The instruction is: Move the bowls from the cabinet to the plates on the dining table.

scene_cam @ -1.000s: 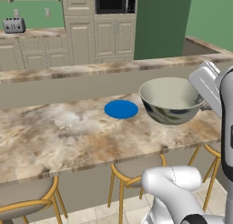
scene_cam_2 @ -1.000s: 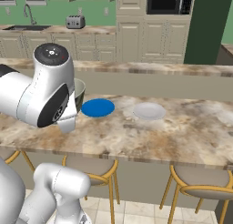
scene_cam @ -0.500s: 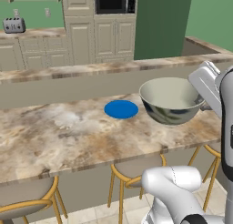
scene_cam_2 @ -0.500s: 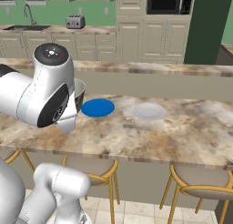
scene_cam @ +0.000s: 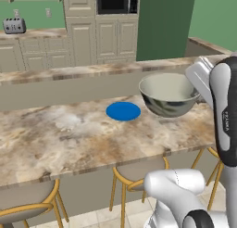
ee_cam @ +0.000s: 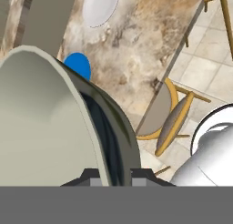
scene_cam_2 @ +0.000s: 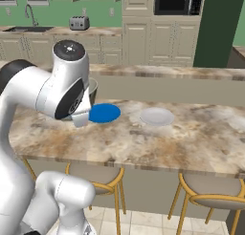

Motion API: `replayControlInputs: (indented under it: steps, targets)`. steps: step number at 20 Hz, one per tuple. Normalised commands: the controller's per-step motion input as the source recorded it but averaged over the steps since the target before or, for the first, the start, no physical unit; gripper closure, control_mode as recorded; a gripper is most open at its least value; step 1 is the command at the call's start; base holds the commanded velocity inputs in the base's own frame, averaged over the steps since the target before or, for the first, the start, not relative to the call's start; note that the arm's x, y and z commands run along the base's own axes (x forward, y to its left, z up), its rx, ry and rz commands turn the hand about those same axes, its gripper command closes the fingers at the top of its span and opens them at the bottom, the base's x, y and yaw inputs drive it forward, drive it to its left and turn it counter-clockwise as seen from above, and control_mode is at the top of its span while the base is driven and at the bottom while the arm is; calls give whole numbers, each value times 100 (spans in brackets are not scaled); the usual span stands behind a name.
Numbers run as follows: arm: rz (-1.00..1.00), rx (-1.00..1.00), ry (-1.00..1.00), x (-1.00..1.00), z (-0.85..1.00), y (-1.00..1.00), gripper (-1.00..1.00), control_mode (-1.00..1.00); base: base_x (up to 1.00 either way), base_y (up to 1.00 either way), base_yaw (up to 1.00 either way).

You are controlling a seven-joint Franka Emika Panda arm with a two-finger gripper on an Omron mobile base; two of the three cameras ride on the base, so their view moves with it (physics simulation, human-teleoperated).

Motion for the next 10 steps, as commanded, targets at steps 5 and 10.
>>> replayControlInputs:
  steps: [5,10]
  targets:
    - [-9,0,0,78,0,-5,100,-100,0,0,0]
    - [-10,-1,2,96,-22,4,100,-100,0,0,0]
